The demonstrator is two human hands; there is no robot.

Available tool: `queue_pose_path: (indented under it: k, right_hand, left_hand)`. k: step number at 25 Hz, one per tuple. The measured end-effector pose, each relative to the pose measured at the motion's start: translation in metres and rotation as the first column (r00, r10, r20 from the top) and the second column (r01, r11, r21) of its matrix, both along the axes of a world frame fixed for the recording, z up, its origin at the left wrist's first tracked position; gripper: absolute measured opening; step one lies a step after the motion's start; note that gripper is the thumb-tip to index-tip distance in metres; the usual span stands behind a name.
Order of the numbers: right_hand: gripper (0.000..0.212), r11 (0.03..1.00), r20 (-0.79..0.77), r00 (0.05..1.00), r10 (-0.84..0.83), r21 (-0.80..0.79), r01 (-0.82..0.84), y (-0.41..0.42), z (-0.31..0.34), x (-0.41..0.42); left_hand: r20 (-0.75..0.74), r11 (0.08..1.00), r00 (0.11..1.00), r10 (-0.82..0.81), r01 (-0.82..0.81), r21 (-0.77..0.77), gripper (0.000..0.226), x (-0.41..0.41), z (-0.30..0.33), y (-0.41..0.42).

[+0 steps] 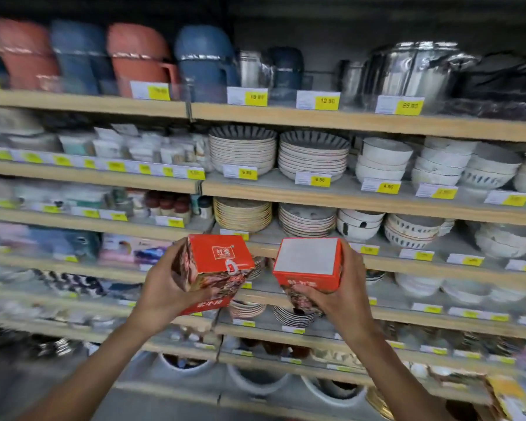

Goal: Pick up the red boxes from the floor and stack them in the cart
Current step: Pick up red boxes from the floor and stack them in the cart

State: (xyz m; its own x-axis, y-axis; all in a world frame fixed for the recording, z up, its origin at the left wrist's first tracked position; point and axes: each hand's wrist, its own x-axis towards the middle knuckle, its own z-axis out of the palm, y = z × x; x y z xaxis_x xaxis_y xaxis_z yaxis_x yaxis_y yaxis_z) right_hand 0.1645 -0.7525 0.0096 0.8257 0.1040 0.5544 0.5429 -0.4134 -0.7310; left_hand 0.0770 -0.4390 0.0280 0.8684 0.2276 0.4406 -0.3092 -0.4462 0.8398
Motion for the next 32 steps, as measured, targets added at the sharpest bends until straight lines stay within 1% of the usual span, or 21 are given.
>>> queue_pose_path:
  k: [2, 5, 6, 9, 11, 15, 18, 21, 24, 28, 32]
  right_hand:
    - [0.109, 0.996, 0.01, 0.996, 0.086, 0.0, -0.086, 0.035, -0.002, -0.002]
    - [0.102, 0.975, 0.024, 0.975, 0.22, -0.036, -0.219, 0.101, -0.001, -0.007]
    - [0.104, 0.967, 0.026, 0.967, 0.253, -0.039, -0.252, 0.126, 0.001, -0.009]
    - [0.111, 0.946, 0.023, 0.946, 0.323, -0.046, -0.322, 0.2, 0.005, -0.017]
    - [0.108, 0.925, 0.026, 0.925, 0.379, -0.048, -0.377, 0.247, 0.007, -0.023]
    - [0.112, 0.892, 0.014, 0.893, 0.451, -0.052, -0.45, 0.354, 0.008, -0.04]
    - [0.111, 0.845, -0.005, 0.846, 0.534, -0.025, -0.534, 0.424, 0.002, -0.052]
    - [0.117, 0.805, -0.036, 0.805, 0.592, -0.018, -0.593, 0.484, -0.009, -0.062]
    - [0.124, 0.751, -0.068, 0.751, 0.657, -0.029, -0.659, 0.543, -0.02, -0.064]
    - [0.126, 0.675, -0.062, 0.673, 0.737, 0.013, -0.738, 0.625, -0.028, -0.057]
    - [0.123, 0.54, -0.046, 0.538, 0.841, 0.043, -0.841, 0.718, -0.03, -0.042]
  left_hand:
    - [-0.018, 0.997, 0.998, 0.068, -0.068, -0.031, 0.091, -0.022, -0.002, 0.025]
    - [-0.034, 0.981, 0.981, 0.189, -0.191, -0.046, 0.094, -0.057, -0.009, 0.074]
    - [-0.032, 0.973, 0.974, 0.226, -0.227, -0.049, 0.095, -0.067, -0.01, 0.093]
    - [-0.026, 0.95, 0.951, 0.309, -0.31, -0.035, 0.093, -0.097, -0.011, 0.155]
    - [-0.004, 0.933, 0.933, 0.359, -0.359, -0.031, 0.091, -0.116, -0.011, 0.197]
    - [0.004, 0.88, 0.88, 0.474, -0.474, -0.039, 0.094, -0.162, -0.016, 0.286]
    - [-0.022, 0.836, 0.837, 0.547, -0.547, -0.038, 0.1, -0.194, -0.023, 0.337]
    - [-0.047, 0.774, 0.775, 0.631, -0.632, -0.036, 0.113, -0.223, -0.034, 0.38]
    - [-0.074, 0.71, 0.71, 0.7, -0.703, -0.032, 0.115, -0.243, -0.041, 0.413]
    - [-0.095, 0.61, 0.607, 0.789, -0.793, 0.004, 0.107, -0.256, -0.048, 0.453]
    - [-0.079, 0.5, 0.497, 0.864, -0.866, 0.021, 0.099, -0.254, -0.04, 0.498]
